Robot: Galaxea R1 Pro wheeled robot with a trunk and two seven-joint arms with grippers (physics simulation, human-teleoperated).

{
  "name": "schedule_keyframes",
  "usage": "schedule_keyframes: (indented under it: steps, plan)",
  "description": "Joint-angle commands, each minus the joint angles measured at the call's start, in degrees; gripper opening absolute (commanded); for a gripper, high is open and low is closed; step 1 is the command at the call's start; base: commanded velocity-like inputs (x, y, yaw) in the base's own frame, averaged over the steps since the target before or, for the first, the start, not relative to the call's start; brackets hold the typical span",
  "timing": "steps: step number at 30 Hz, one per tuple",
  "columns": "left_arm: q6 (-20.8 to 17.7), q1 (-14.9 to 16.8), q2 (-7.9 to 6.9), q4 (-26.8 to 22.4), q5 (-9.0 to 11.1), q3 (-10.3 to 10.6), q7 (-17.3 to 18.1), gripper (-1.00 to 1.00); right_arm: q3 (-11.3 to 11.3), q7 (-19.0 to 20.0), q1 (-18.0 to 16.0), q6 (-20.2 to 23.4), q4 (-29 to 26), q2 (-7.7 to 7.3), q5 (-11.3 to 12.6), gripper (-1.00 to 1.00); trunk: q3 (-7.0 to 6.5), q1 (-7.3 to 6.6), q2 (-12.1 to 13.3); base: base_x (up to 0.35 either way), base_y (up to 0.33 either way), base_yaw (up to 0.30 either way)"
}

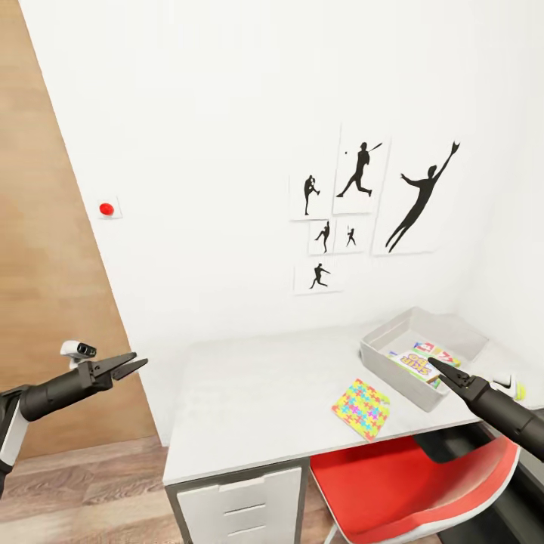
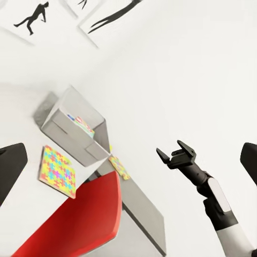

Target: Put all the toys in the child's room - the three board games (two on the bed and one on the table), the two jigsaw puzzles on the table, and the tennis ball on the table - inside the toy box on the table in the child's room.

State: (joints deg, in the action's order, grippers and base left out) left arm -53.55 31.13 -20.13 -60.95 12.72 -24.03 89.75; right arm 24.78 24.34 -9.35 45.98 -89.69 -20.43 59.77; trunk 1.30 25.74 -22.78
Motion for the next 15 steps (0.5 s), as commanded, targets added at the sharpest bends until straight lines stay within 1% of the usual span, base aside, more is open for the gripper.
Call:
schedule_keyframes:
  steps: [1,3,6,8,11,15]
  plan:
    - [-0.60,0.07,0.00,0.03,-0.07,-0.01,0.25,1.00,0.10,0.15,-0.05,0.34,-0.01,0.00,0.00,1.00,0.14,0.04,-0.13,0.005,0.015,0.268]
    - [-0.60,0.07,0.00,0.03,-0.07,-0.03,0.25,1.00,0.09,0.12,-0.05,0.34,-0.01,0.02,0.00,1.00,0.14,0.04,-0.13,0.030,0.063,0.272]
    - [-0.60,0.07,-0.01,0.10,-0.07,-0.04,0.25,1.00,0.08,0.10,-0.05,0.34,-0.03,0.03,0.00,1.00,0.14,0.04,-0.13,0.079,0.176,0.277]
    - [-0.59,0.07,-0.04,0.12,-0.07,-0.05,0.25,1.00,-0.52,0.10,-0.05,0.31,0.01,0.00,-0.05,1.00,0.14,0.04,-0.13,0.077,0.161,0.253]
    - [-0.59,0.07,-0.03,0.13,-0.07,-0.07,0.25,1.00,-1.57,0.09,-0.05,0.24,0.03,-0.03,-0.15,1.00,0.15,0.04,-0.13,0.028,0.129,0.099]
    - [-0.58,0.07,-0.04,0.13,-0.07,-0.12,0.25,1.00,-1.92,0.09,-0.05,0.18,0.04,-0.05,-0.17,1.00,0.15,0.04,-0.13,0.007,0.187,0.027]
